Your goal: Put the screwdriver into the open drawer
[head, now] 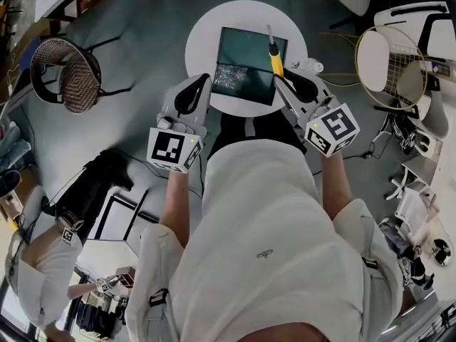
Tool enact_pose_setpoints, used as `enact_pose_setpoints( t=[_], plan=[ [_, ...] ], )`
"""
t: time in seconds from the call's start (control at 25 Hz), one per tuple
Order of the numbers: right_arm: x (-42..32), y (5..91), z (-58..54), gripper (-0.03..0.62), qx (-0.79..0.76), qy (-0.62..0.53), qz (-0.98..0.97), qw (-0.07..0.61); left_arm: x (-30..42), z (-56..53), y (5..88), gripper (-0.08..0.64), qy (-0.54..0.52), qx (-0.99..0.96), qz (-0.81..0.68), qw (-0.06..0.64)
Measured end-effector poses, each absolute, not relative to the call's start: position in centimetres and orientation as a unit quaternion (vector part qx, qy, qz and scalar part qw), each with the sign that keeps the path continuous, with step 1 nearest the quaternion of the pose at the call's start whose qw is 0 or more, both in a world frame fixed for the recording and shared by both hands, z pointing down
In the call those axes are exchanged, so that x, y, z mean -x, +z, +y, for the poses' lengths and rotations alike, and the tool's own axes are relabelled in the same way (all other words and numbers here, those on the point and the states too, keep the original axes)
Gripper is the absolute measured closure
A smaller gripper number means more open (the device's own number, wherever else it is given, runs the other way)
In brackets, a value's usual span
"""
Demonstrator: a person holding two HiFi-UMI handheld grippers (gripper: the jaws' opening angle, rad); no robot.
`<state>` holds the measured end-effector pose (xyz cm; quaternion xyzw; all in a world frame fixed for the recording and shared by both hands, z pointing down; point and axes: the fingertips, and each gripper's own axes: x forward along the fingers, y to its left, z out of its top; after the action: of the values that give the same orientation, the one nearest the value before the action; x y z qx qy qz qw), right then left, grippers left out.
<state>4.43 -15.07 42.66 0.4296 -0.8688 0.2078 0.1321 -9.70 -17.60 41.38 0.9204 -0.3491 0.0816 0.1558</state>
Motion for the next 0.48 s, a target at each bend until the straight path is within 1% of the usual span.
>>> enact_pose_setpoints(
  t=[0.16,0.48],
  plan=[
    [-3.7,44.6,-15.0,0.517,-0.412,0.213,-0.873,0.149,9.4,-16.9,42.0,0.551,0.087,-0.92,-0.345,0.165],
    [-2.5,49.9,-14.3,0.517,-0.379,0.22,-0.875,0.205,9.8,-16.8,43.7,0.551,0.096,-0.916,-0.343,0.184]
  ],
)
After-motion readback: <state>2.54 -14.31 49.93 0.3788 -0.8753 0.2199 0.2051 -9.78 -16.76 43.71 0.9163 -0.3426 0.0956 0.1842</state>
